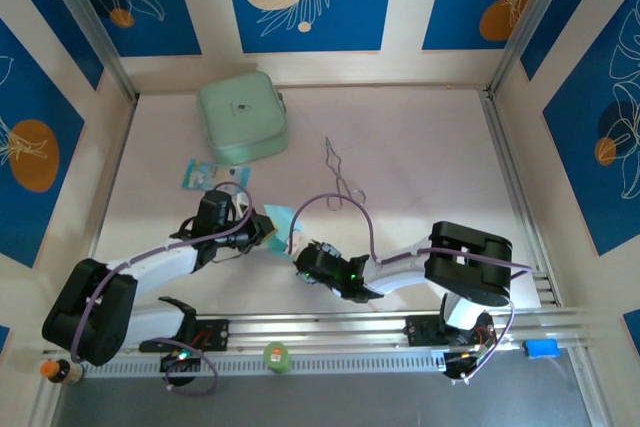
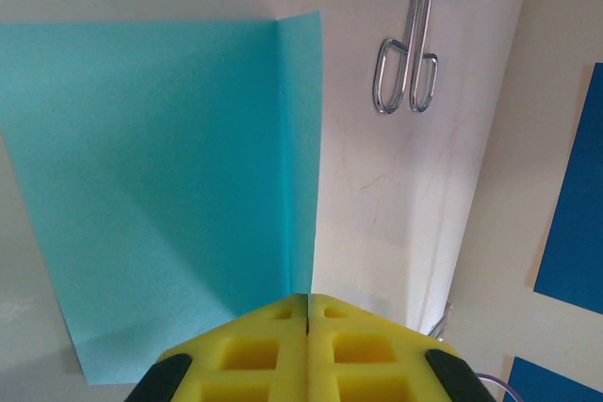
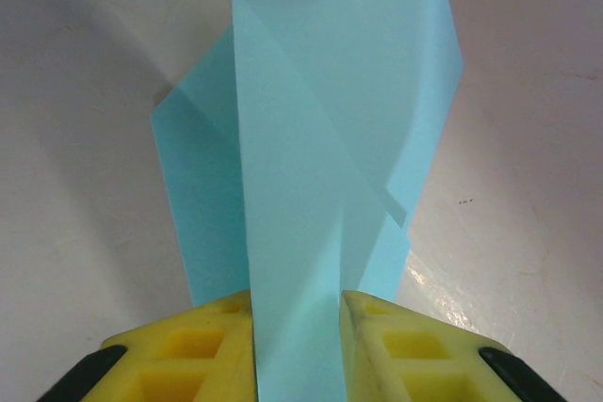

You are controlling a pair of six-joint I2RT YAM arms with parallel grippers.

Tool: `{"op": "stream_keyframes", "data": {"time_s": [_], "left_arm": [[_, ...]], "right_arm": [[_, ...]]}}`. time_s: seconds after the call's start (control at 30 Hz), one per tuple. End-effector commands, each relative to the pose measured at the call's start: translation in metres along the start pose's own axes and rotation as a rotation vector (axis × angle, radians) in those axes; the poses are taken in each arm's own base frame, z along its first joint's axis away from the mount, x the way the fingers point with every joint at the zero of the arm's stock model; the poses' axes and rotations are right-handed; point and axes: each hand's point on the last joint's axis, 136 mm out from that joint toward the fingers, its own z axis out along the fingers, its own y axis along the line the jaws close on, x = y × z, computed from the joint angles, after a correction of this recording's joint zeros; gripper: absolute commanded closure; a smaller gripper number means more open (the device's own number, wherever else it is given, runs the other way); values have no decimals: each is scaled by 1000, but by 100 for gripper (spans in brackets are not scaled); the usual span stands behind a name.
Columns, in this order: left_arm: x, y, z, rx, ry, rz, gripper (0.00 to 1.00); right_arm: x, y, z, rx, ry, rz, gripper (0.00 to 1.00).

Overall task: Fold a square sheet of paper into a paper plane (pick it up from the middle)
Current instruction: Perform the fourth fold on the wing at the bottom-center of the table.

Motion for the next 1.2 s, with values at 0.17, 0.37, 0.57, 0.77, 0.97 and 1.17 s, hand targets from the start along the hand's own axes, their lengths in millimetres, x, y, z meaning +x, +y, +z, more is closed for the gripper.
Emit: {"op": "stream_keyframes", "data": {"time_s": [0.17, 0.37, 0.57, 0.77, 0.97, 1.17], "left_arm": [[0, -8, -1, 11, 9, 9, 94], [-1, -10, -2, 14, 6, 12, 89], [-3, -9, -7, -13, -16, 29, 65], [-8, -6, -20, -71, -75, 48, 52], [-10, -7, -27, -90, -100, 57, 51], [-10, -7, -25, -94, -89, 52, 51]], "right_arm": [[-10, -5, 3, 35, -28, 8, 78], [-8, -4, 3, 19, -20, 29, 91], [-5, 3, 4, -55, 9, 95, 97], [-5, 11, 3, -219, 39, 267, 98], [-7, 11, 2, -339, 82, 409, 99], [-14, 10, 1, -414, 99, 470, 99]]}}
